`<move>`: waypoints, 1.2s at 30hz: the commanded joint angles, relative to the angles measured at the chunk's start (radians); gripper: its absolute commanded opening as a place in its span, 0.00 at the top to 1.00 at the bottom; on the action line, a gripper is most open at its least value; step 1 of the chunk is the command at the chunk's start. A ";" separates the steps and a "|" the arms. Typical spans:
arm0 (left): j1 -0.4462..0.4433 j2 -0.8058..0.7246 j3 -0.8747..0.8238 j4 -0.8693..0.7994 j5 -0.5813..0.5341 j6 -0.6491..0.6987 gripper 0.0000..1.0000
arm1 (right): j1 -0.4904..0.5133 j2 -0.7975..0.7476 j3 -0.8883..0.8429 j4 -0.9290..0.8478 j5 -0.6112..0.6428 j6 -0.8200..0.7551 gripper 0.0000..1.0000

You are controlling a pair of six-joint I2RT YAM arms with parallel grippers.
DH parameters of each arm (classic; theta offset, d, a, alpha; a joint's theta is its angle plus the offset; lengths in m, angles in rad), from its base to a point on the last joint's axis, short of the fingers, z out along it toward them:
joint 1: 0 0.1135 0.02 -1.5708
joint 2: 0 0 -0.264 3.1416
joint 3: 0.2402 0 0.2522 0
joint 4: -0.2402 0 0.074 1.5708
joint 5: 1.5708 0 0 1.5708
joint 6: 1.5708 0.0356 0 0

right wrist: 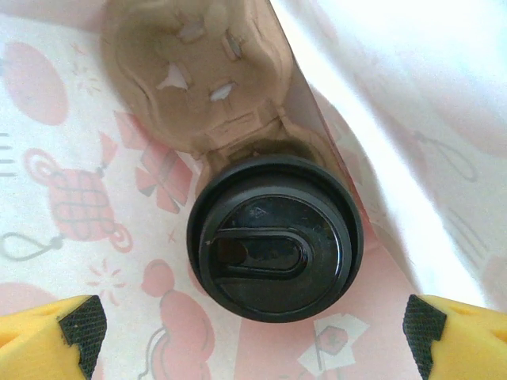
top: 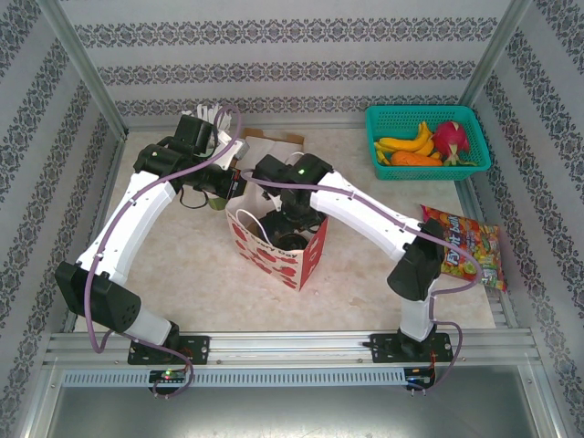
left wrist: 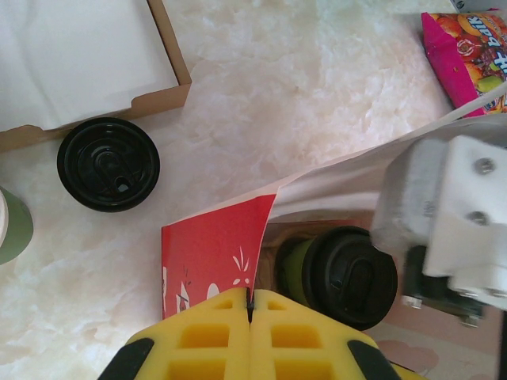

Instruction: Pack the takeout coffee

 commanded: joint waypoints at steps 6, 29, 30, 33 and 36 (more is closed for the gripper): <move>0.003 -0.019 -0.006 0.015 0.018 0.013 1.00 | 0.013 -0.166 0.055 0.087 0.055 -0.007 0.02; 0.003 -0.021 -0.020 0.038 -0.002 -0.026 1.00 | -0.010 -0.885 -0.722 0.498 0.202 0.554 0.02; 0.003 -0.020 -0.021 0.041 -0.001 -0.027 1.00 | -0.004 -0.885 -0.743 0.507 0.197 0.595 0.02; 0.003 -0.020 -0.029 0.049 0.000 -0.023 1.00 | 0.018 -0.866 -0.778 0.512 0.214 0.689 0.05; 0.003 -0.017 -0.027 0.048 -0.004 -0.025 1.00 | 0.030 -0.828 -0.766 0.556 0.184 0.703 0.09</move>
